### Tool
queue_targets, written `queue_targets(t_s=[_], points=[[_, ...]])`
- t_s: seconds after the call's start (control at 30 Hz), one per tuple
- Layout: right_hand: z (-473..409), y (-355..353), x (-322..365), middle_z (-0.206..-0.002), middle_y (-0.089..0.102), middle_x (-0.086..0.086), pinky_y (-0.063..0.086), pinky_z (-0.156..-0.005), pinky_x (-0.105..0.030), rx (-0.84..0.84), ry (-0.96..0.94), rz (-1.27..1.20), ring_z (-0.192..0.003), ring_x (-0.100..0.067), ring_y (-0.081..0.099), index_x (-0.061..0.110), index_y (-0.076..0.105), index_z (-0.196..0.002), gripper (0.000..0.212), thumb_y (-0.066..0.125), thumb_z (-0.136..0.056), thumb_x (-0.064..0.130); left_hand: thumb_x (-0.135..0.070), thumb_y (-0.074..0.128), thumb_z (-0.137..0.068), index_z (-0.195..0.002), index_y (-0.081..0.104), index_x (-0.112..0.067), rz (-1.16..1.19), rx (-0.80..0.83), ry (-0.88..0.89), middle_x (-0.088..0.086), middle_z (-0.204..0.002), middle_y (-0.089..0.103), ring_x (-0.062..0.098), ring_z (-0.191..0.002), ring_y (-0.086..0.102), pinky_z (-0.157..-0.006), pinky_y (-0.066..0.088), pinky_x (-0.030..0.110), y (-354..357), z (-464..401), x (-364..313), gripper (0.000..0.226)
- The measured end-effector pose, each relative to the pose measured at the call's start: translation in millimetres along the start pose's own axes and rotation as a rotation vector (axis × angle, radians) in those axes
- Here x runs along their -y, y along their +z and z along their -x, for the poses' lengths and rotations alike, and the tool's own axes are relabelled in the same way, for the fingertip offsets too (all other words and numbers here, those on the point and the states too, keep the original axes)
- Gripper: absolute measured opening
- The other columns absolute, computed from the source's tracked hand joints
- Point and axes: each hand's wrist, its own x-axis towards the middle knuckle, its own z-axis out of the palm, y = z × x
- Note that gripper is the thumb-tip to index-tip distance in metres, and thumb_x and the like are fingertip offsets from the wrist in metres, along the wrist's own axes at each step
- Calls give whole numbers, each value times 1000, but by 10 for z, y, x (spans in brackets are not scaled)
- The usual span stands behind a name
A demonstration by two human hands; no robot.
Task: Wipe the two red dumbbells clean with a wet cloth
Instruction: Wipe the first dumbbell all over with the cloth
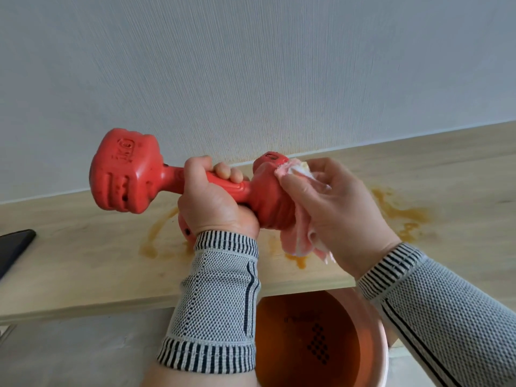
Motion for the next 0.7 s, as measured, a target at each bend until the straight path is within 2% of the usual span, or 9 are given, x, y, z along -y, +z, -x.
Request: queue_targets(t_s=[0.1,0.13,0.27,0.37,0.43,0.5,0.57,0.63,0.7], points=[[-58,-48,10,-74,70,-1,45,-39,-19,14,106,-81,-49,-6,64,15,64,-102,37,69,-83,46,-8,52,-84,-63,43,-16,-48,8,36,-1,-51,42,15,-43,40,-49,36,25,14,50,56,24],[-61,-56,2,-72,70,-1,45,-38,-19,28,116,-99,-47,-5,63,14,64,-103,36,69,-84,44,-8,53,-84,-63,43,-16,-59,0,53,-1,-51,42,15,-43,40,-49,36,25,19,54,63,25],[-7,-29,-32,-86,73,4,53,-60,-16,79,19,-100,-73,-1,69,18,66,-107,31,74,-82,35,-9,53,-85,-64,42,-15,-45,-49,58,-2,-50,43,15,-41,40,-49,38,24,7,8,26,24],[-26,-38,-35,-72,70,5,49,-52,-18,59,31,-122,-59,-4,65,16,71,-97,22,70,-86,35,-11,51,-85,-66,40,-16,26,-31,6,-3,-50,42,15,-42,40,-48,38,23,-7,-14,1,22],[-70,-43,-67,-59,62,0,46,-47,-23,73,156,-169,-50,-10,59,11,71,-81,36,60,-92,43,-13,49,-86,-66,39,-18,69,23,-31,-3,-51,40,14,-43,39,-50,38,24,-1,15,-6,23],[-103,-48,-83,-66,63,-9,54,-59,-37,149,342,-316,-61,-18,62,8,69,-75,46,57,-93,49,-16,46,-87,-64,38,-19,111,98,-65,-4,-53,40,13,-44,39,-51,41,23,30,60,-9,25],[-110,-41,-74,-83,66,-23,54,-80,-55,207,422,-446,-78,-29,64,-3,70,-94,53,58,-92,48,-19,47,-89,-66,39,-18,111,130,-74,-3,-54,42,14,-45,42,-50,45,24,70,88,-21,25],[-136,-56,-89,-94,65,-28,52,-86,-57,197,366,-497,-85,-33,64,-8,67,-103,55,55,-95,45,-25,52,-92,-68,43,-16,-11,92,-30,-2,-52,48,15,-45,50,-54,49,28,90,95,-15,27],[-167,-88,-89,-87,66,-23,56,-73,-49,164,293,-518,-79,-31,64,0,71,-96,48,50,-98,44,-35,56,-96,-75,52,-13,-225,68,-17,-3,-48,58,13,-45,61,-64,53,34,91,93,-10,30]])
